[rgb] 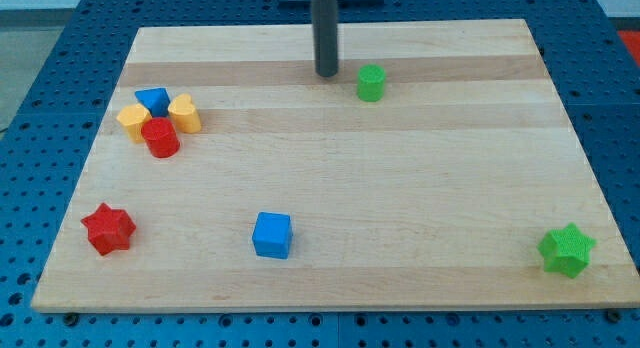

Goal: Push green circle to yellow heart

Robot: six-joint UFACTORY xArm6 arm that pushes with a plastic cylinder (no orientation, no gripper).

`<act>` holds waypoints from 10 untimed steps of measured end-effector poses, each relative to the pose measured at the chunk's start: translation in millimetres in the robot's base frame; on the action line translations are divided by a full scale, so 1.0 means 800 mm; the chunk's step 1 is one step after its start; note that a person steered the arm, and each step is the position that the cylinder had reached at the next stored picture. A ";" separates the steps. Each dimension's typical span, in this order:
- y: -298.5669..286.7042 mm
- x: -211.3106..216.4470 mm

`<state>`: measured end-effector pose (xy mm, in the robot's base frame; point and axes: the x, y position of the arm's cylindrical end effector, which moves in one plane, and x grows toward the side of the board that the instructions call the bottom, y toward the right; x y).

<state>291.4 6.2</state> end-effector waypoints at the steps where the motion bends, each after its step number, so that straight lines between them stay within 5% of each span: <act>1: 0.040 -0.021; 3: 0.069 -0.003; 5: -0.011 0.024; 8: 0.050 0.028; 10: -0.096 0.057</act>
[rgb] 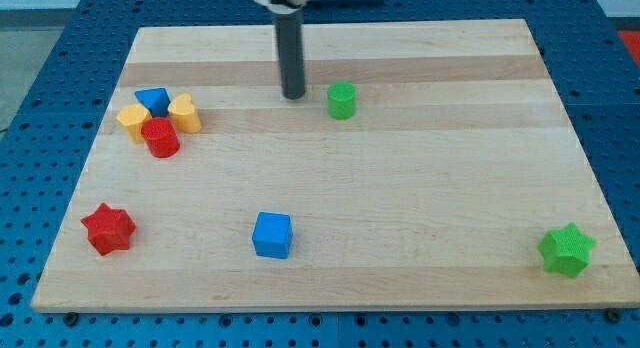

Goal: Push green circle to yellow heart

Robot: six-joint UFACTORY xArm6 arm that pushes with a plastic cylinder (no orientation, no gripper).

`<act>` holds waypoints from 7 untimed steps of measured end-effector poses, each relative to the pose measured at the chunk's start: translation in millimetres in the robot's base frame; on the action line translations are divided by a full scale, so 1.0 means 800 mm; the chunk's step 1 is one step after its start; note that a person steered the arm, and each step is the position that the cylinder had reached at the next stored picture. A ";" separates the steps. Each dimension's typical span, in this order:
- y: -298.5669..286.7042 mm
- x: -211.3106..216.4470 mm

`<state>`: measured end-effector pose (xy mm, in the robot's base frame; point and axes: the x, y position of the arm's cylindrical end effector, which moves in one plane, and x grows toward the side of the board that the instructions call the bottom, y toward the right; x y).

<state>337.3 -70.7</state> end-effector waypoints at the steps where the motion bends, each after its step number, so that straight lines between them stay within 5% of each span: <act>1: -0.028 0.001; 3: -0.008 -0.002; 6: 0.171 0.008; 7: 0.191 0.052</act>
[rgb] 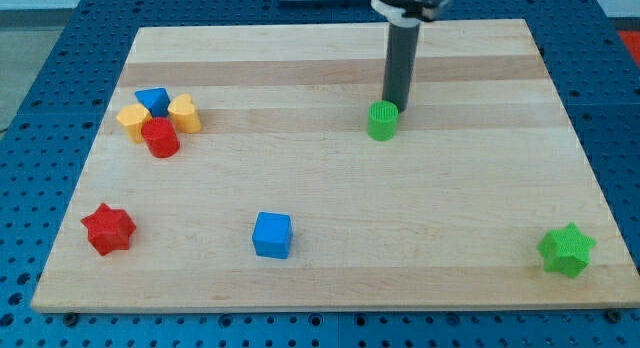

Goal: Push green circle to yellow heart

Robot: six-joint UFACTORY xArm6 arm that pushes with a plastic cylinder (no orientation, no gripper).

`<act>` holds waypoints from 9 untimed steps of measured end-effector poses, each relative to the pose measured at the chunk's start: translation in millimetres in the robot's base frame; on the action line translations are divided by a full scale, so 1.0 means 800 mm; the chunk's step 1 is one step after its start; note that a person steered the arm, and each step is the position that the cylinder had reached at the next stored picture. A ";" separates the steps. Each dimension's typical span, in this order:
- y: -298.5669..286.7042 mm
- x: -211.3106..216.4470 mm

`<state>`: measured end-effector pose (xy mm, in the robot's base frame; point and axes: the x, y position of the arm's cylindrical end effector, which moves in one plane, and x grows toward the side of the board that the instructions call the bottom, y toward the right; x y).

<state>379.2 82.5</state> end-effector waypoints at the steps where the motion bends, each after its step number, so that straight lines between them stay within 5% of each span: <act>1: -0.056 0.032; 2: -0.116 0.032; 4: -0.008 0.062; 5: -0.037 0.109; 7: -0.116 0.052; 8: -0.076 0.052; 9: -0.111 0.044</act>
<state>414.4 -5.9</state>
